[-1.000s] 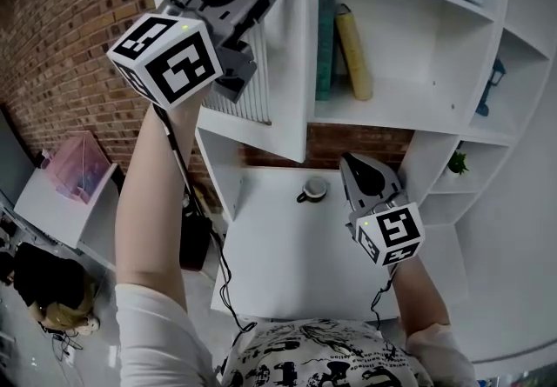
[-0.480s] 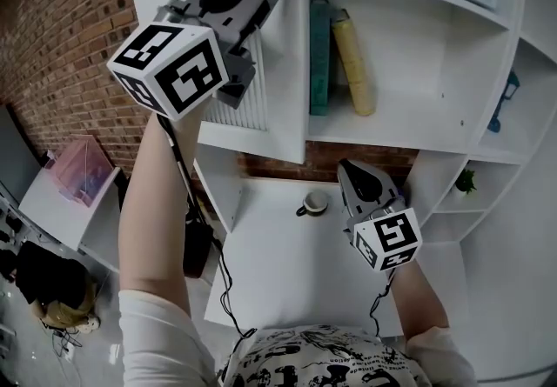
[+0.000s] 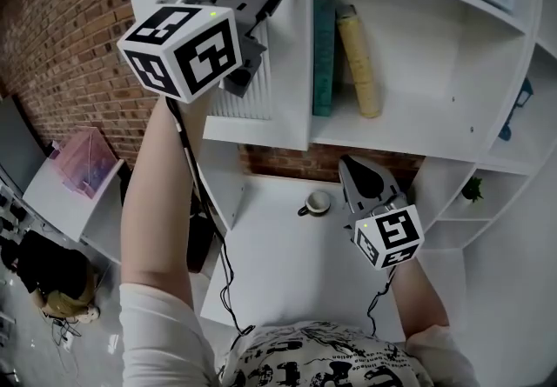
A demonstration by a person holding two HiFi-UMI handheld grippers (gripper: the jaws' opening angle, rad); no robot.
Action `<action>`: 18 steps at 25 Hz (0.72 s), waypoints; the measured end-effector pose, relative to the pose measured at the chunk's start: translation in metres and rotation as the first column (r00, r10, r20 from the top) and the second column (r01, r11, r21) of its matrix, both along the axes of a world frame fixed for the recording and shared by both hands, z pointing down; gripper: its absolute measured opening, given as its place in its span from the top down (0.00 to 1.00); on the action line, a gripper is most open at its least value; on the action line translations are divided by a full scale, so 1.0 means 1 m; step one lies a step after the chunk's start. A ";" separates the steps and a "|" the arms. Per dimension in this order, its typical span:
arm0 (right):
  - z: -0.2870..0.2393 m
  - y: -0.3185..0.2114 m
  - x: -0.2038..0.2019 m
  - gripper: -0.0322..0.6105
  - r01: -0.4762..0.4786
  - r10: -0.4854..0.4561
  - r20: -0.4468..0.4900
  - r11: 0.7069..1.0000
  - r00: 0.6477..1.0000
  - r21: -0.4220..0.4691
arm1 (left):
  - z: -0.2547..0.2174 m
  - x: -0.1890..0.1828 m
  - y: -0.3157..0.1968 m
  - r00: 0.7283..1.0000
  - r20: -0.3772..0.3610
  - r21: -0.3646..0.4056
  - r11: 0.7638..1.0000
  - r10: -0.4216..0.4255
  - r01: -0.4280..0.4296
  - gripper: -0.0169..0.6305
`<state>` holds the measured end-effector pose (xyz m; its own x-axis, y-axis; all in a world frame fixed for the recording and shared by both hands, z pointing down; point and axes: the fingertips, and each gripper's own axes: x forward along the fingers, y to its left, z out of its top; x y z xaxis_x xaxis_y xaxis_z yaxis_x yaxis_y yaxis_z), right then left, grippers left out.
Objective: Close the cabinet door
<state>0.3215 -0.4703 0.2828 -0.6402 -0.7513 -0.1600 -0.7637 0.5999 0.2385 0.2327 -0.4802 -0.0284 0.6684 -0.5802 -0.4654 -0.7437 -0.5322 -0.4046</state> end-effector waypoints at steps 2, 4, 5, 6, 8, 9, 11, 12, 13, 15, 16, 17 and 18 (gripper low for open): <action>0.001 -0.002 0.001 0.93 0.004 -0.004 -0.001 1.000 1.000 -0.004 | 0.000 0.000 -0.006 1.000 -0.001 -0.001 1.000 -0.022 0.022 0.82; 0.002 -0.003 0.002 0.93 0.007 -0.007 -0.001 1.000 1.000 -0.008 | 0.000 0.001 -0.011 0.999 -0.003 0.005 0.999 -0.047 0.047 0.82; 0.002 -0.004 0.002 0.93 0.009 -0.009 -0.002 1.000 1.000 -0.010 | 0.000 0.002 -0.013 0.998 -0.003 0.009 0.998 -0.056 0.057 0.82; 0.002 -0.004 0.002 0.93 0.010 -0.010 -0.004 1.000 1.000 -0.011 | -0.001 0.002 -0.014 0.998 -0.003 0.013 0.998 -0.063 0.063 0.82; 0.002 -0.003 0.001 0.93 0.013 -0.014 -0.012 1.000 1.000 -0.014 | 0.000 0.002 -0.014 0.998 -0.004 0.015 0.998 -0.067 0.067 0.82; 0.001 -0.002 0.000 0.93 0.016 -0.016 -0.016 1.000 1.000 -0.014 | 0.000 0.002 -0.014 0.998 -0.004 0.014 0.998 -0.067 0.067 0.82; 0.000 -0.001 -0.002 0.93 0.018 -0.019 -0.018 1.000 1.000 -0.014 | 0.000 0.001 -0.014 0.998 -0.002 0.010 0.998 -0.063 0.063 0.82; -0.001 -0.001 -0.002 0.93 0.018 -0.018 -0.016 1.000 1.000 -0.015 | 0.000 0.001 -0.015 0.998 -0.001 0.007 0.998 -0.058 0.058 0.82; -0.001 0.000 -0.002 0.93 0.016 -0.016 -0.013 1.000 1.000 -0.017 | 0.000 0.001 -0.015 0.999 -0.004 0.001 0.999 -0.050 0.050 0.82; -0.002 0.003 -0.003 0.93 0.010 -0.010 -0.002 1.000 1.000 -0.020 | 0.000 0.000 -0.014 1.000 -0.022 -0.024 1.000 -0.016 0.016 0.82; -0.003 0.006 -0.003 0.93 0.008 -0.008 0.006 1.000 1.000 -0.020 | -0.001 -0.001 -0.013 0.999 -0.033 -0.037 0.999 0.004 -0.006 0.81; -0.003 0.008 -0.003 0.93 0.006 -0.005 0.014 1.000 1.000 -0.018 | -0.001 -0.002 -0.010 0.999 -0.041 -0.044 0.999 0.020 -0.022 0.81; -0.003 0.012 -0.004 0.93 0.004 -0.003 0.020 1.000 1.000 -0.016 | -0.001 -0.003 -0.007 0.998 -0.046 -0.045 0.998 0.030 -0.032 0.80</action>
<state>0.3178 -0.4587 0.2800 -0.6395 -0.7518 -0.1606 -0.7662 0.6062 0.2133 0.2299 -0.4874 -0.0297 0.6651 -0.5807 -0.4696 -0.7437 -0.5724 -0.3455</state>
